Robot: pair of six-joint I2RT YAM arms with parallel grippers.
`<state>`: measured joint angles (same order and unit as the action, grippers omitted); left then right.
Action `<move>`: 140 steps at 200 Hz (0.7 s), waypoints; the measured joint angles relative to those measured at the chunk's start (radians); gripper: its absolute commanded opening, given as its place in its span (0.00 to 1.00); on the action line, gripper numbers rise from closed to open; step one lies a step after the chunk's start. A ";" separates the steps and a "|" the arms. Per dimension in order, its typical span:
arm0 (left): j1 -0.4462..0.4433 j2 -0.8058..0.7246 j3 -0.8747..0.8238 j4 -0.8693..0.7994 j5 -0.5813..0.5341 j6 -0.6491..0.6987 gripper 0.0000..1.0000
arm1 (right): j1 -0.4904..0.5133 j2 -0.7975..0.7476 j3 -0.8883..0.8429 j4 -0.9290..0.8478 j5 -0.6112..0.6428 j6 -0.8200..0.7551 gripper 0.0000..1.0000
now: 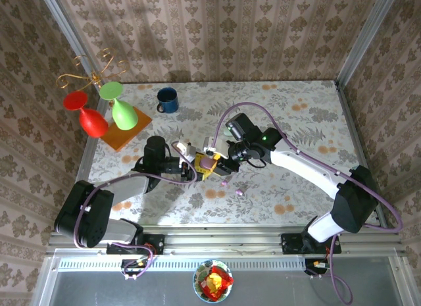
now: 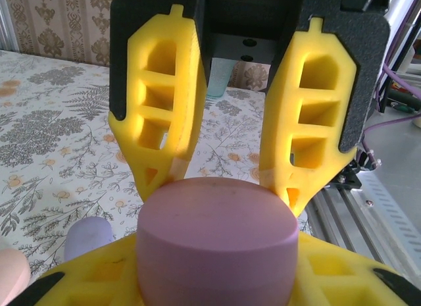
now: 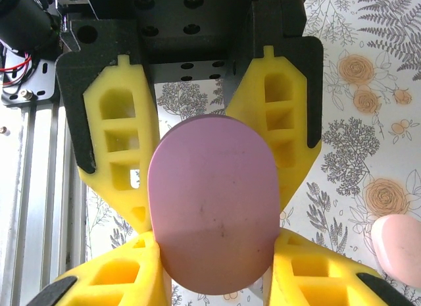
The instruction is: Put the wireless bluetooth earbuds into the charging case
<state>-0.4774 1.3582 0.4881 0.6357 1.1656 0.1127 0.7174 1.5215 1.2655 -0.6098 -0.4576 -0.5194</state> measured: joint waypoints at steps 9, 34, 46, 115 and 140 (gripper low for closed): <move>0.000 0.000 0.000 0.000 0.002 0.000 0.22 | 0.000 0.000 0.001 0.000 0.000 -0.001 0.39; 0.000 0.000 0.000 0.001 0.003 0.000 0.19 | 0.000 0.000 0.001 0.000 0.001 0.008 0.50; 0.000 0.000 0.000 0.000 0.006 0.000 0.18 | -0.002 0.000 0.001 0.006 0.006 0.018 0.54; 0.002 -0.002 0.000 0.008 0.010 -0.001 0.17 | -0.033 -0.048 -0.040 0.038 0.005 0.048 0.70; 0.002 -0.002 0.000 0.023 0.010 -0.005 0.17 | -0.036 -0.062 -0.043 0.056 -0.006 0.051 0.71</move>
<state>-0.4755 1.3563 0.4881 0.6582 1.1751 0.1081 0.6811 1.4593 1.2221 -0.5541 -0.4633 -0.4679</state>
